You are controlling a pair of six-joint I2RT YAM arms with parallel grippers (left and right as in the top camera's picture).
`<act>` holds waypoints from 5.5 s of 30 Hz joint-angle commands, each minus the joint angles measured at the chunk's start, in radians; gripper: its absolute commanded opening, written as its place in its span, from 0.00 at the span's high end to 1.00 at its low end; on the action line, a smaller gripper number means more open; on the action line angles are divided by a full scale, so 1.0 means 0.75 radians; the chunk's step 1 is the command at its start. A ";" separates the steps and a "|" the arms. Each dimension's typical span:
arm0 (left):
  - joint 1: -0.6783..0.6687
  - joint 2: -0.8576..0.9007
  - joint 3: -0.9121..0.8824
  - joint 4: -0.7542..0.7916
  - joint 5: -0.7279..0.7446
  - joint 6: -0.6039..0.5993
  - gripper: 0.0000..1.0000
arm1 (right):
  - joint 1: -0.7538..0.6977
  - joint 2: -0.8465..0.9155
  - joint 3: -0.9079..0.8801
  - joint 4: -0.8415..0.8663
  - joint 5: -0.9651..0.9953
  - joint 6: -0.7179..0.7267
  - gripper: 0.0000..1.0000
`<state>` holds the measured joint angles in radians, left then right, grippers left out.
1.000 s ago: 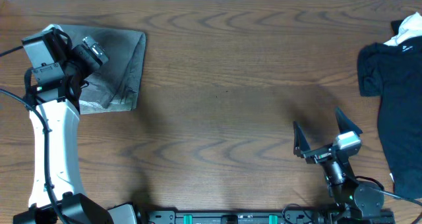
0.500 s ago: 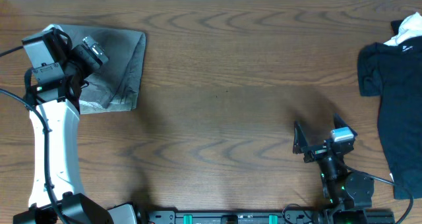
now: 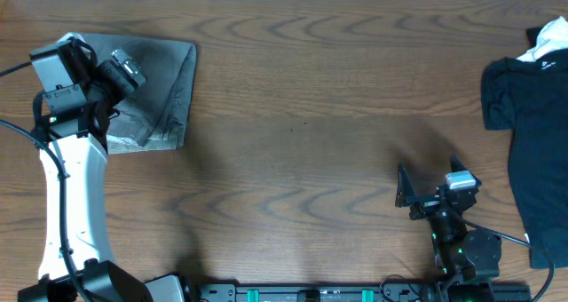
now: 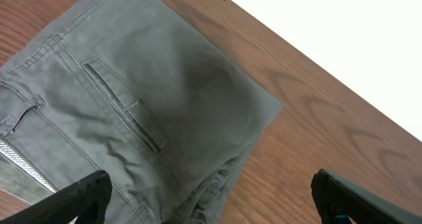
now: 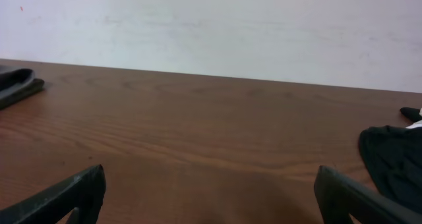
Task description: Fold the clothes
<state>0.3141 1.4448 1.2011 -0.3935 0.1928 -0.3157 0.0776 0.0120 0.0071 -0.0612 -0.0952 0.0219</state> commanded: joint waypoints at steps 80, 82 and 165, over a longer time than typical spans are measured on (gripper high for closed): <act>-0.250 -1.593 -1.387 0.222 -0.170 -0.005 0.02 | -0.001 -0.009 -0.002 -0.008 0.022 -0.005 0.01; -0.263 -1.618 -1.429 0.313 -0.169 -0.005 0.02 | -0.001 -0.009 -0.002 -0.008 0.022 -0.005 0.01; -0.482 -1.925 -1.596 0.439 -0.179 0.600 0.02 | -0.001 -0.009 -0.002 -0.008 0.022 -0.005 0.01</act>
<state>-0.0433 0.0120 0.0177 -0.0254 0.0605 0.1135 0.0776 0.0120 0.0071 -0.0628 -0.0887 0.0219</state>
